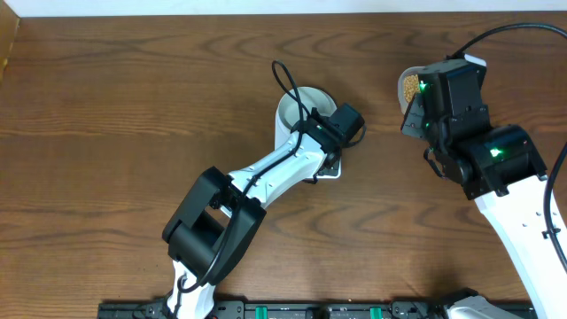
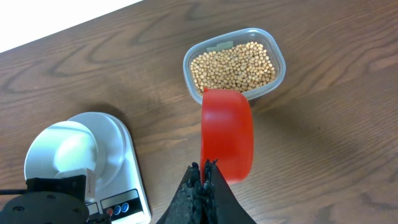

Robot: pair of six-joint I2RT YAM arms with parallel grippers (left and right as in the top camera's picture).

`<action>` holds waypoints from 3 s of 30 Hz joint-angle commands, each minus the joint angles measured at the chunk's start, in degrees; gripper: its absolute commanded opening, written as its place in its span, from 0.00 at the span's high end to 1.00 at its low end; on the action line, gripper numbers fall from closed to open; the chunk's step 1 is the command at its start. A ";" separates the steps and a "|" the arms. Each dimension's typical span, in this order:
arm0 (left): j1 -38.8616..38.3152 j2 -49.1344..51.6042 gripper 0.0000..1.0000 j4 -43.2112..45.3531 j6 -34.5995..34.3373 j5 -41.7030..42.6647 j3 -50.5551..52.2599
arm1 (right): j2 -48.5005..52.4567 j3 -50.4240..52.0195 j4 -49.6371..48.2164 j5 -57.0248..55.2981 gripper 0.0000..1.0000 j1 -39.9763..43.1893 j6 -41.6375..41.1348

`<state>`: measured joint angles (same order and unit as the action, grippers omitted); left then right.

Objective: Scoop item into bowl and weigh 50g on scale

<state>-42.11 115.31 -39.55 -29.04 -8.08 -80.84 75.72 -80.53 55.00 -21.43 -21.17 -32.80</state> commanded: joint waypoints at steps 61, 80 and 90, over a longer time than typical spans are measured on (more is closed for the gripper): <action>-0.09 2.69 0.93 1.36 0.94 -0.55 -1.64 | 0.04 -0.98 -0.09 -0.50 0.99 0.61 0.57; 0.02 4.20 0.93 1.46 1.16 -0.57 -1.64 | 0.04 -0.98 0.04 -0.52 0.99 0.61 0.74; 0.04 4.72 0.93 0.17 1.11 -0.55 -1.60 | 0.04 -0.98 0.04 -0.59 0.99 0.61 0.76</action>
<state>-42.13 117.45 -38.72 -28.47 -8.08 -81.91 75.72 -80.53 55.02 -21.43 -21.17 -32.75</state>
